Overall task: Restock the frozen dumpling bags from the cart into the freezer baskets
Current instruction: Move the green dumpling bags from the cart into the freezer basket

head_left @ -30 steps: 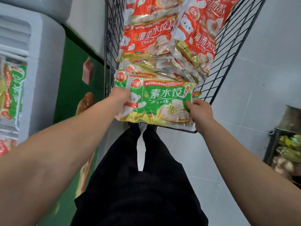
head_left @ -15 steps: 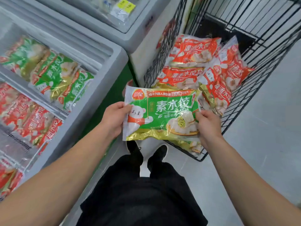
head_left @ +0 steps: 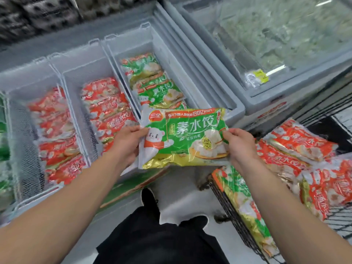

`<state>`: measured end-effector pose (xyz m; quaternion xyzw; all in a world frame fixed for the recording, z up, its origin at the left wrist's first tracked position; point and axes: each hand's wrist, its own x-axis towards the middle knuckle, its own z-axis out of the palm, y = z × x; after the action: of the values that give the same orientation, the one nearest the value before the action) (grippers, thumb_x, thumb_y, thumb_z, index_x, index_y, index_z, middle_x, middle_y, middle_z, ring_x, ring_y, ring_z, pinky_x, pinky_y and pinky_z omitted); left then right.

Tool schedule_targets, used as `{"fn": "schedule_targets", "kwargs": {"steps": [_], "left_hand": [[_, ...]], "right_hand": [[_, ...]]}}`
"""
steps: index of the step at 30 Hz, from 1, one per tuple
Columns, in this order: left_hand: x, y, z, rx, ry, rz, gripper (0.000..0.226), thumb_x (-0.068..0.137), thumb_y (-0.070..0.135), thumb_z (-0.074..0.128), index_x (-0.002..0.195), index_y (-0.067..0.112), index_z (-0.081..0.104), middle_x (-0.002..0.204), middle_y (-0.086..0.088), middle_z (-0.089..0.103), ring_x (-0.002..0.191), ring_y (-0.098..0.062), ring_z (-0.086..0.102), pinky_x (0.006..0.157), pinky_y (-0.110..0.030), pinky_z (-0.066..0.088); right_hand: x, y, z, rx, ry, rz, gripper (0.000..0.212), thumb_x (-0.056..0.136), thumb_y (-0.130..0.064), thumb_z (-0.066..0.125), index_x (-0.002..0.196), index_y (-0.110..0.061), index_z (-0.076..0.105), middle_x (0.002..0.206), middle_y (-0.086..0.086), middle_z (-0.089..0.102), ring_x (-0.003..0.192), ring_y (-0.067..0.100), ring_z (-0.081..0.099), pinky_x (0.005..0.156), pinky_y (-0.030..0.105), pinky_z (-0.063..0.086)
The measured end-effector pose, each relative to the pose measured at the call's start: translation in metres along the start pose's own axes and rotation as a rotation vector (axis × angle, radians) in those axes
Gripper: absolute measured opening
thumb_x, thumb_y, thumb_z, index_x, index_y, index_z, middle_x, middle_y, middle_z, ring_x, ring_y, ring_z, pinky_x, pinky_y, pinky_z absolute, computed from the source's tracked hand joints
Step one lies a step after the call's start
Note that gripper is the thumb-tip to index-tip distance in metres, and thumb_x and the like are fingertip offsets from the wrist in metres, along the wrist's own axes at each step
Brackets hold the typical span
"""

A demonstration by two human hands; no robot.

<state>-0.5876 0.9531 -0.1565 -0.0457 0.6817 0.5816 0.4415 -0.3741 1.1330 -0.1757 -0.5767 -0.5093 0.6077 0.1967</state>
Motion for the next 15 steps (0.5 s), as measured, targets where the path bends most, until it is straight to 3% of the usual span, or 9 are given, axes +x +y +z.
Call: {"fn": "schedule_targets", "kwargs": {"steps": [2, 5, 8, 12, 15], "left_hand": [[0.010, 0.008, -0.028, -0.024, 0.039, -0.018, 0.012, 0.096, 0.000, 0.059, 0.105, -0.008, 0.063, 0.102, -0.020, 0.075, 0.091, -0.031, 0.074, 0.078, -0.045, 0.059], [0.034, 0.024, -0.067, -0.076, 0.064, -0.052, 0.014, 0.093, 0.001, 0.063, 0.101, -0.011, 0.063, 0.105, -0.027, 0.072, 0.098, -0.040, 0.071, 0.090, -0.058, 0.055], [0.062, 0.040, -0.096, -0.112, 0.098, -0.054, 0.008, 0.093, -0.006, 0.059, 0.089, -0.002, 0.065, 0.090, -0.016, 0.075, 0.076, -0.023, 0.074, 0.077, -0.043, 0.058], [0.093, 0.063, -0.118, -0.142, 0.091, -0.068, 0.015, 0.095, -0.007, 0.056, 0.090, 0.003, 0.066, 0.085, -0.009, 0.075, 0.070, -0.017, 0.073, 0.067, -0.034, 0.060], [0.125, 0.080, -0.126, -0.167, 0.073, -0.112, 0.021, 0.094, -0.006, 0.057, 0.111, 0.001, 0.067, 0.109, -0.015, 0.074, 0.093, -0.025, 0.074, 0.084, -0.042, 0.058]], "right_hand": [[0.003, -0.012, 0.033, -0.045, -0.027, -0.027, 0.010, 0.074, -0.026, 0.066, 0.072, -0.025, 0.075, 0.082, 0.010, 0.075, 0.091, 0.039, 0.071, 0.084, 0.060, 0.056], [0.008, -0.032, 0.085, -0.092, -0.058, -0.051, 0.010, 0.082, -0.020, 0.068, 0.077, -0.014, 0.074, 0.085, 0.013, 0.075, 0.091, 0.037, 0.071, 0.086, 0.057, 0.056], [0.020, -0.052, 0.131, -0.169, -0.068, -0.080, 0.015, 0.086, -0.017, 0.067, 0.072, -0.016, 0.072, 0.080, 0.010, 0.075, 0.087, 0.035, 0.072, 0.084, 0.056, 0.057], [0.047, -0.080, 0.181, -0.266, -0.130, -0.093, 0.010, 0.076, -0.030, 0.066, 0.072, -0.025, 0.074, 0.077, 0.011, 0.074, 0.082, 0.037, 0.072, 0.077, 0.059, 0.058], [0.072, -0.104, 0.214, -0.359, -0.148, -0.118, 0.020, 0.086, -0.022, 0.067, 0.069, -0.012, 0.066, 0.069, 0.004, 0.066, 0.066, 0.019, 0.062, 0.063, 0.034, 0.053]]}}
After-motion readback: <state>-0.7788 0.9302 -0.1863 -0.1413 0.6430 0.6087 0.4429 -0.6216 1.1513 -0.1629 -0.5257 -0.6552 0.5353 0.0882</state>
